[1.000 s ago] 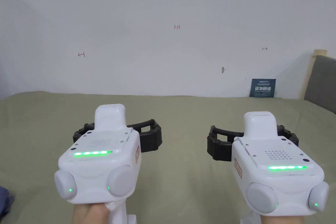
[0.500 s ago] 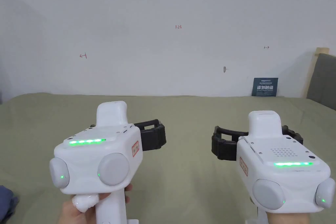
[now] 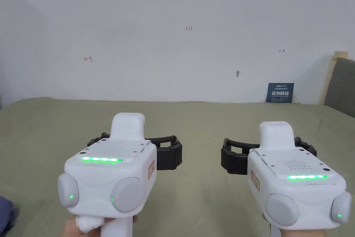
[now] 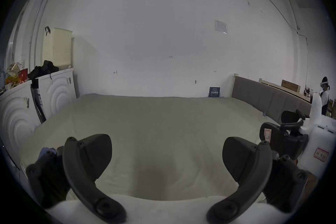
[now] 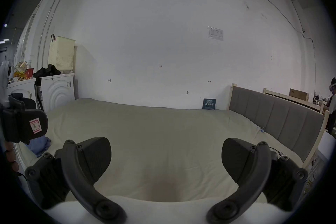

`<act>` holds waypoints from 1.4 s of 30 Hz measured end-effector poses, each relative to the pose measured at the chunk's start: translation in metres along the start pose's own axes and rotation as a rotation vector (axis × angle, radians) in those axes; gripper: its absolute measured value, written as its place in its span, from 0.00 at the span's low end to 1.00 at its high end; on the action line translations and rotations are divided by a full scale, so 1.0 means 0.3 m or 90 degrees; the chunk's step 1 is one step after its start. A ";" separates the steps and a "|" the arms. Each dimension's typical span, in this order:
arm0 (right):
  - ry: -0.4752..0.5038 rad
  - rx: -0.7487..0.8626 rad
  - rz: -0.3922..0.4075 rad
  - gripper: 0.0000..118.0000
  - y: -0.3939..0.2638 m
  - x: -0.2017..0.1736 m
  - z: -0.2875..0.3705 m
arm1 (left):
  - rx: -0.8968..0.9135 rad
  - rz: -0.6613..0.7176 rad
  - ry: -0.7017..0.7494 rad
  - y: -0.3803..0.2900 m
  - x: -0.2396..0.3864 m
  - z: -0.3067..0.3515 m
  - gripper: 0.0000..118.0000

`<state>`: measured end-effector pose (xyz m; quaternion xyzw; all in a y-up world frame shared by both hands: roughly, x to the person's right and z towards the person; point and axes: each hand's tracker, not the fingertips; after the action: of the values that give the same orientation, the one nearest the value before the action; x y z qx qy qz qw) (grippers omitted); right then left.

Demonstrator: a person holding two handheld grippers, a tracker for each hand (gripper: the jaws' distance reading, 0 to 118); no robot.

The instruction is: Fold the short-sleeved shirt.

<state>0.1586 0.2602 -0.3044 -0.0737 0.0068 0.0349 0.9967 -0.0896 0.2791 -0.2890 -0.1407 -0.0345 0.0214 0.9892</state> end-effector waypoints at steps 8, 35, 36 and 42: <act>-0.004 -0.003 0.000 1.00 0.010 0.008 -0.003 | 0.015 0.001 0.052 0.003 -0.008 -0.012 1.00; 0.007 -0.009 -0.013 1.00 0.003 0.003 -0.008 | 0.036 -0.047 0.049 -0.003 0.015 -0.002 1.00; 0.007 -0.010 -0.014 1.00 -0.001 0.005 -0.010 | 0.040 -0.048 0.049 -0.003 0.016 0.000 1.00; 0.008 -0.017 -0.018 1.00 -0.008 0.007 -0.010 | 0.055 -0.054 0.052 -0.009 0.020 0.007 1.00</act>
<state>0.1608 0.2575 -0.3072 -0.0871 0.0116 0.0202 0.9959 -0.0836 0.2774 -0.2859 -0.0966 0.0007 -0.0248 0.9950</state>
